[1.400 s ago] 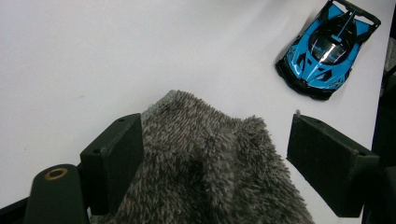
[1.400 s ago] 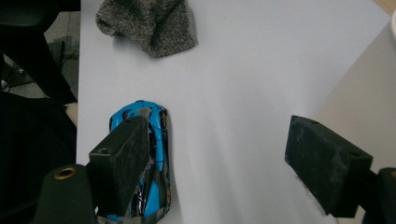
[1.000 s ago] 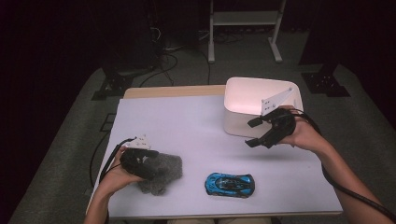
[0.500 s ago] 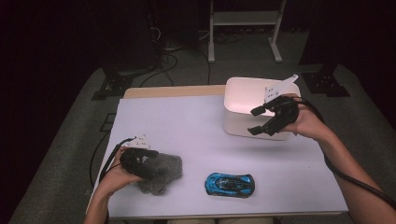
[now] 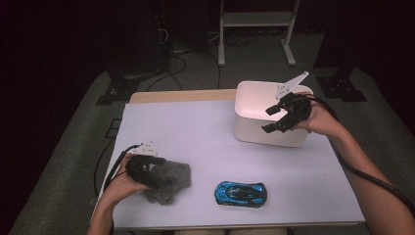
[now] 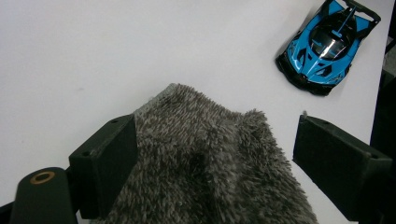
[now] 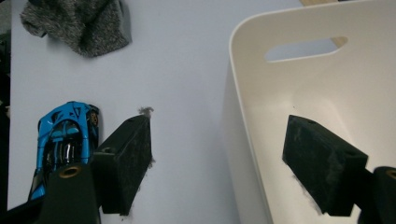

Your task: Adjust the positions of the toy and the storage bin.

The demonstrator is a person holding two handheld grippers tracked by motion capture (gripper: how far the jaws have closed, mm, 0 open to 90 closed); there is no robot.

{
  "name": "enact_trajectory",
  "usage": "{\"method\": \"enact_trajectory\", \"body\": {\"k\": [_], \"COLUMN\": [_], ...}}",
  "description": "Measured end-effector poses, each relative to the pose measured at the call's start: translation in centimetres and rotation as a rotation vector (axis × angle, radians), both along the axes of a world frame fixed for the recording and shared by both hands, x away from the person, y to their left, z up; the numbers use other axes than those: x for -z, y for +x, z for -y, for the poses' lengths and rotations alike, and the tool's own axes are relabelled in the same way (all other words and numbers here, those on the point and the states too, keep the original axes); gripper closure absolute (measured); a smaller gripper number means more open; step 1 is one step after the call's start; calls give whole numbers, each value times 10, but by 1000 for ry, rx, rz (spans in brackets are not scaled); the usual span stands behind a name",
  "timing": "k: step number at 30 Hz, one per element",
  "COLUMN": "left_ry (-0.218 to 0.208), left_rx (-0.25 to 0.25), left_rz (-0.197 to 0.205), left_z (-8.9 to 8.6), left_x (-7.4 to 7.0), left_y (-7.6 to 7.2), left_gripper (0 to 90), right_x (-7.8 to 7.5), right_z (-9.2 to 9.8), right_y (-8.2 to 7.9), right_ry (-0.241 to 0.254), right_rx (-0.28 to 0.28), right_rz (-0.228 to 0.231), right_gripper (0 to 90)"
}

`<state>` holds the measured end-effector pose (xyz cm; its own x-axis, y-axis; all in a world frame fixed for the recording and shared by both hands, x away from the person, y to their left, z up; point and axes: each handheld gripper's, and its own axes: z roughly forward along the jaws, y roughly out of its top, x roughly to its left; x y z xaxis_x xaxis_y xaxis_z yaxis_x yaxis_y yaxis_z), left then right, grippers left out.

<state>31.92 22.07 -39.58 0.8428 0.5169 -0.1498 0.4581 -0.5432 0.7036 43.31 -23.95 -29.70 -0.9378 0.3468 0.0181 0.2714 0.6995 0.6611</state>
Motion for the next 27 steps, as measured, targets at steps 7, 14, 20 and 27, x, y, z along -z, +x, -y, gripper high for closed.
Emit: {"method": "enact_trajectory", "body": {"k": [7,14,20,27], "left_ry": [-4,-3,-8,1], "left_rx": [-2,9,26,36], "left_rz": [-2,-3,-12,-30], "left_z": [-1,1,1,2], "left_x": [0,0,1,4], "left_y": [-1,0,0,0], "left_gripper": [135,135,153,157], "right_x": [11,20,27,31], "right_z": [5,7,10,8], "right_y": [11,16,21,24], "right_ry": [-20,-30,-40,-65], "right_rx": [10,23,35,40], "right_rz": [-17,-29,-52,-69], "right_gripper": [271,297,386,534]}}
